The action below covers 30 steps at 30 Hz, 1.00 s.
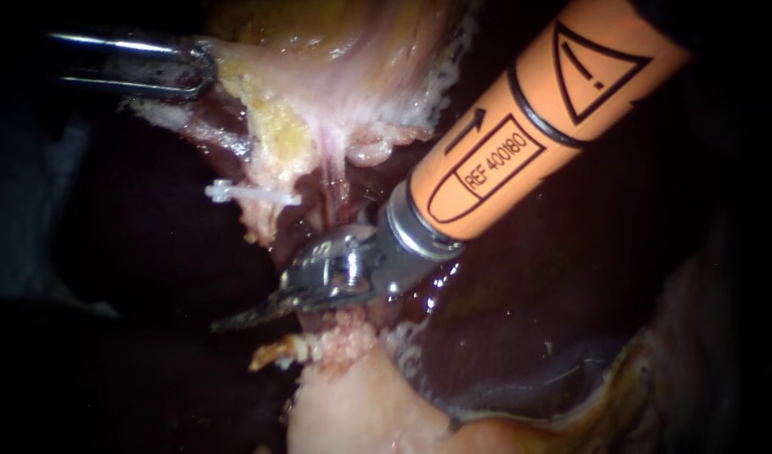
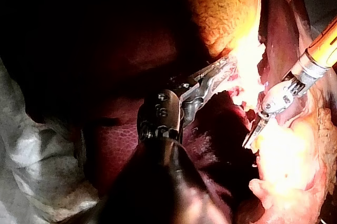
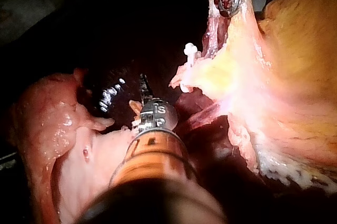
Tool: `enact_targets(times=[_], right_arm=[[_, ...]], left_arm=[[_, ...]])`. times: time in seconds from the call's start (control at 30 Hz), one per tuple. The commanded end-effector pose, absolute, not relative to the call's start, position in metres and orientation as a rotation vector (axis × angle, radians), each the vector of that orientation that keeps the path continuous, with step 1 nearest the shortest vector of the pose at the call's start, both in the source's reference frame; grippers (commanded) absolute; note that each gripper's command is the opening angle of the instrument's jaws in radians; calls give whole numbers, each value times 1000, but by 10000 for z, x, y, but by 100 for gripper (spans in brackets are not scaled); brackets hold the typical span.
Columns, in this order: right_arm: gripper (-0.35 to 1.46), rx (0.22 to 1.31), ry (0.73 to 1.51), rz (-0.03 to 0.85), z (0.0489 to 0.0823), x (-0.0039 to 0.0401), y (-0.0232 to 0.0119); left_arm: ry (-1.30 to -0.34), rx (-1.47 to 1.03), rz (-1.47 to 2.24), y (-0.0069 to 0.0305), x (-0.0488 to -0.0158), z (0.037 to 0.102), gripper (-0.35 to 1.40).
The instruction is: Go back from the cut left tube
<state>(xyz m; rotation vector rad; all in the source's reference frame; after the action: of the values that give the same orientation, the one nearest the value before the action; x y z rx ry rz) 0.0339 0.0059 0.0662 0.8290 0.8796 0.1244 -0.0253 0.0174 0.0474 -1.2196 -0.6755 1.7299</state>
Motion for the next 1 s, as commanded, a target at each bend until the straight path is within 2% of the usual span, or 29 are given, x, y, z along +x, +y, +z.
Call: enact_targets(times=[0.03,0.33,0.37,0.4,0.43,0.5,0.53,0.67,0.87,1.0], right_arm=[[-35,829,880,124,662,338,59],[-35,822,887,107,662,336,59],[-18,823,889,100,662,336,59],[36,821,892,102,661,336,59],[74,810,896,109,661,337,58],[121,781,918,132,659,337,57],[130,768,927,142,658,336,56],[143,760,945,154,656,335,55],[143,756,946,155,654,329,54],[143,699,960,160,644,314,61]], left_arm=[[-675,-1220,1730,174,-252,474,-35],[-676,-1220,1730,175,-252,475,-35],[-676,-1220,1730,175,-252,475,-35],[-676,-1220,1730,175,-252,475,-35],[-676,-1220,1730,175,-252,475,-35],[-676,-1220,1731,175,-251,475,-35],[-676,-1220,1731,175,-251,475,-35],[-676,-1220,1731,175,-250,476,-35],[-677,-1220,1731,176,-249,476,-35],[-677,-1220,1731,176,-249,476,-35]])
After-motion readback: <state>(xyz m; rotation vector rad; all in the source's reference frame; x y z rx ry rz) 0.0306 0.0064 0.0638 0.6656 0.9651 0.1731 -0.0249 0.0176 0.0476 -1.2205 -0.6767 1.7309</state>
